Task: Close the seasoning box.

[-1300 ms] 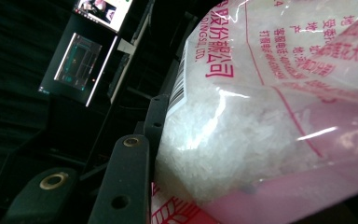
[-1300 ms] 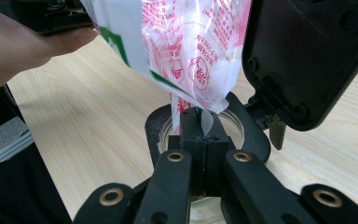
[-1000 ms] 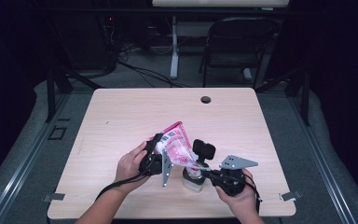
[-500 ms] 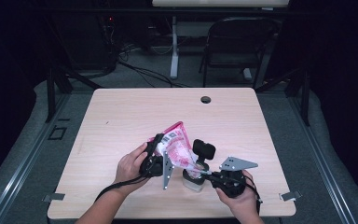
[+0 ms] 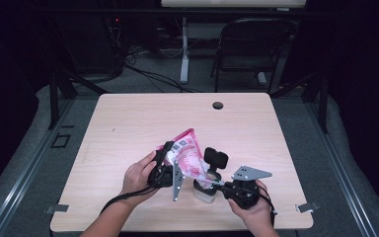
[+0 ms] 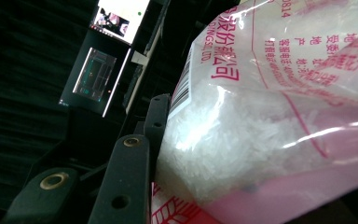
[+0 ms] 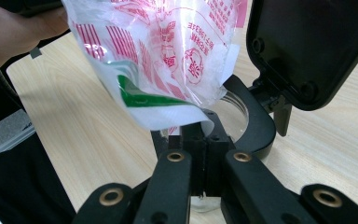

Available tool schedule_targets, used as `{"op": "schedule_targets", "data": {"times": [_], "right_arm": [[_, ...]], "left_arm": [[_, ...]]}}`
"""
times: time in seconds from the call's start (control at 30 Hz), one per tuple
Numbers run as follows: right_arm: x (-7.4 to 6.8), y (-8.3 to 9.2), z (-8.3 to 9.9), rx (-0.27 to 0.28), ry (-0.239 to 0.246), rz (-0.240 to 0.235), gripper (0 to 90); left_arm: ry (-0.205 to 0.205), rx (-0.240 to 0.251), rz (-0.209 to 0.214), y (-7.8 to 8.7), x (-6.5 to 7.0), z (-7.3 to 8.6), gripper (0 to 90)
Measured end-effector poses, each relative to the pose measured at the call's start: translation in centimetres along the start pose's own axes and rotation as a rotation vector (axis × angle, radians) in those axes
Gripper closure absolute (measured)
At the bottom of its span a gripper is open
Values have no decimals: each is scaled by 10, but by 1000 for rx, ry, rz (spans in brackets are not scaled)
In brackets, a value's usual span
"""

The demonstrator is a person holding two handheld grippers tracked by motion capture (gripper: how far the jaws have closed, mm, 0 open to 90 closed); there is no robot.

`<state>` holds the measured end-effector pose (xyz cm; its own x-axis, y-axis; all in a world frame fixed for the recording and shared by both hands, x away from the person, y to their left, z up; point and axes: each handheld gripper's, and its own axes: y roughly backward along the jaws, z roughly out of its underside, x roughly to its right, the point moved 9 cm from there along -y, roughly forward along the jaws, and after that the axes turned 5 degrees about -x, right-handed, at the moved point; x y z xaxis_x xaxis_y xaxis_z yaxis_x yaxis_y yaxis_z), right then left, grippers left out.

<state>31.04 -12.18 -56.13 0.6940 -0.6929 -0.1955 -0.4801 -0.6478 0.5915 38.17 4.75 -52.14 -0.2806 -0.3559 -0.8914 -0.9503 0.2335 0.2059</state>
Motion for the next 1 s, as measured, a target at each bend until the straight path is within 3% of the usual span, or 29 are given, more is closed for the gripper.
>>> {"op": "schedule_targets", "data": {"times": [1.0], "right_arm": [[2,-1,0,0,-4,5,900]], "left_arm": [[-10,15,-20,4,-4,-6,681]]}}
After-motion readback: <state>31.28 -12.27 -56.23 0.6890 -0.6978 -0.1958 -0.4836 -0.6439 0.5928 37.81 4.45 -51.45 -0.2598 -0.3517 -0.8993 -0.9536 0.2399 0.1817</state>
